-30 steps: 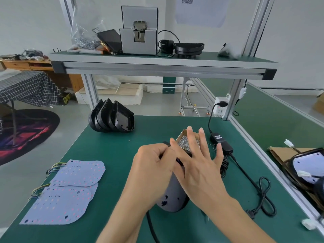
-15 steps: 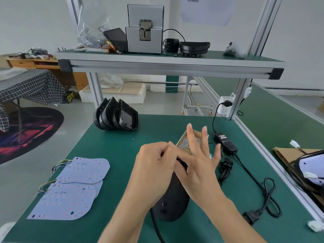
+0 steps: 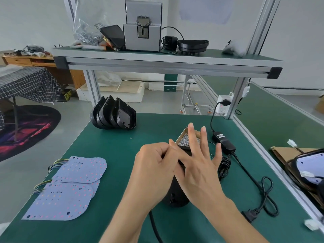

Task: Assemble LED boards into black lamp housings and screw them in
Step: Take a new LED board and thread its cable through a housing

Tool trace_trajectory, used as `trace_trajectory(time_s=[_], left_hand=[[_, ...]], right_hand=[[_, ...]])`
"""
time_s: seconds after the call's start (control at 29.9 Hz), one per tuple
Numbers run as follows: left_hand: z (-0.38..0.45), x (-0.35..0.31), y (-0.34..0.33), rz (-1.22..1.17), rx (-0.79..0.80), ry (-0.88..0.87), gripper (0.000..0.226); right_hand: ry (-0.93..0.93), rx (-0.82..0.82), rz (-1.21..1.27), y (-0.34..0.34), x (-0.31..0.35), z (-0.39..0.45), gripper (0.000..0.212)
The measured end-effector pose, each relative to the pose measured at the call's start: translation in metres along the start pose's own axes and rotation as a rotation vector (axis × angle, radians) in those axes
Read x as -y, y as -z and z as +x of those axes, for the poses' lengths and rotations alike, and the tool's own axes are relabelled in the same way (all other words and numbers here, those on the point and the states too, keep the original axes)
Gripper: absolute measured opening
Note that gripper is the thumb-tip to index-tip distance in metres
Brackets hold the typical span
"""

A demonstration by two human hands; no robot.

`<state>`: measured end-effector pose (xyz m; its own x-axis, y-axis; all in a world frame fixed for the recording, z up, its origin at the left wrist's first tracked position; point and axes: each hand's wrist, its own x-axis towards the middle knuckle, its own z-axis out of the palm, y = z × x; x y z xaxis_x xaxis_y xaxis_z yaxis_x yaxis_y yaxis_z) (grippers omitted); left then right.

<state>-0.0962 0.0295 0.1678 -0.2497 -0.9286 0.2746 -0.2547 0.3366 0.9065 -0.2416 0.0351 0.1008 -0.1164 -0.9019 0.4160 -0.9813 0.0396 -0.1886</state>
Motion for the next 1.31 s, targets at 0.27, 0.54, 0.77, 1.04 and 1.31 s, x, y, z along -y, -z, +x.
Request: trace_trajectory(time_s=[0.27,0.54,0.77,1.04,1.31], left_hand=[[0.002,0.009,-0.004,0.013,-0.023,-0.002,0.052],[0.017,0.016,0.015,-0.135,-0.017,0.013,0.038],[0.013,0.011,0.012,-0.145,0.024,-0.027,0.038],[0.01,0.018,0.009,-0.072,-0.033,-0.065,0.04],[0.021,0.022,0.03,-0.43,0.096,-0.001,0.041]], right_hand=[[-0.027,0.036,-0.002,0.003,-0.003,0.001,0.065],[0.162,-0.071,0.152,0.021,-0.014,0.002,0.067],[0.151,0.03,0.408,0.023,0.008,0.004,0.027],[0.047,0.164,0.326,0.021,0.008,0.006,0.031],[0.198,0.326,1.101,0.028,-0.041,-0.002,0.086]])
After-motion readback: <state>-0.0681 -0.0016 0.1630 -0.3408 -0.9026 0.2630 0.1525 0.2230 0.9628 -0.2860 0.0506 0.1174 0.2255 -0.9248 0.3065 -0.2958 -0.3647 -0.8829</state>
